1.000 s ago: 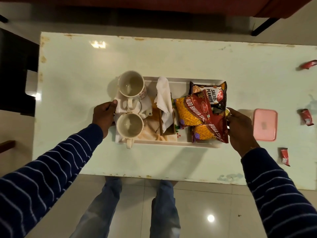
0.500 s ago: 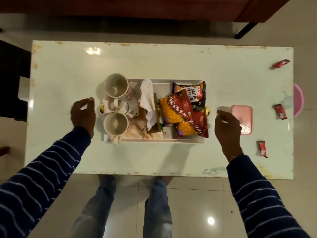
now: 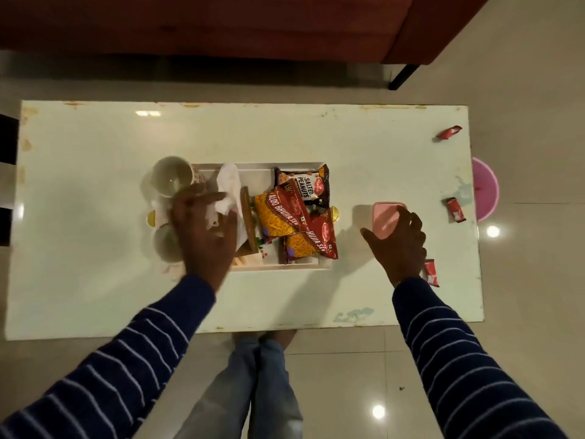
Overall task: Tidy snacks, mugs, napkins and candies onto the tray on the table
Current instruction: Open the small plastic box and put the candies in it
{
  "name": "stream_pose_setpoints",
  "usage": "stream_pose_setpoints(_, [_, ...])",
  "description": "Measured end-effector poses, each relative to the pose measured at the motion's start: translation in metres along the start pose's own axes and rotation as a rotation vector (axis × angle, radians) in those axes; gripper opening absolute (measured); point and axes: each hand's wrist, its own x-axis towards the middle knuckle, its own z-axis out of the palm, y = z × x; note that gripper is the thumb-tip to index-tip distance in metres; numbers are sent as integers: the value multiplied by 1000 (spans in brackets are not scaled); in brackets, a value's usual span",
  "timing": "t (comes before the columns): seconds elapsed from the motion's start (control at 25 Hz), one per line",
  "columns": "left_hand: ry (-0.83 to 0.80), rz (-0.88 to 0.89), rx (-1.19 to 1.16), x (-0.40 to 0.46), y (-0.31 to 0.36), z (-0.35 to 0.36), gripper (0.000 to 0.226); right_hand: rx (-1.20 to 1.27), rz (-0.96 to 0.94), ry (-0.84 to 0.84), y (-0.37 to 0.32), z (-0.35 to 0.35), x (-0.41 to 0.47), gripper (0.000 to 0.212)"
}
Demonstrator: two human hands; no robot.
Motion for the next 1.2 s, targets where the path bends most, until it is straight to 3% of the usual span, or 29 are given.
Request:
stream_pose_setpoints(0.16, [-388, 327, -51, -35, 14, 32, 34, 20, -30, 69, 4, 13, -1, 87])
stream_pose_setpoints(0.24, [-543, 389, -87, -43, 17, 36, 44, 90, -21, 57, 6, 12, 4, 86])
stream_pose_setpoints(0.52, [-809, 175, -108, -52, 41, 69, 97, 359, -89, 95, 3, -10, -13, 85])
stream_pose_setpoints(0.64, [-875, 236, -15, -55, 68, 106, 125, 424, -138, 36, 12, -28, -31, 84])
stream_pose_setpoints(0.76, [-871, 246, -36, -59, 97, 136, 139, 435, -205, -18, 25, -55, -49, 86])
stream_pose_setpoints(0.92, [-941, 217, -110, -72, 122, 163, 138, 398, -214, -43, 52, -82, -56, 85])
stream_pose_setpoints(1.08, [-956, 205, -133, -87, 140, 184, 117, 375, -258, -49, 74, -101, -50, 79])
stream_pose_setpoints(1.2, [-930, 189, -181, -87, 145, 189, 106, 601, -245, -129, 91, -116, -39, 59])
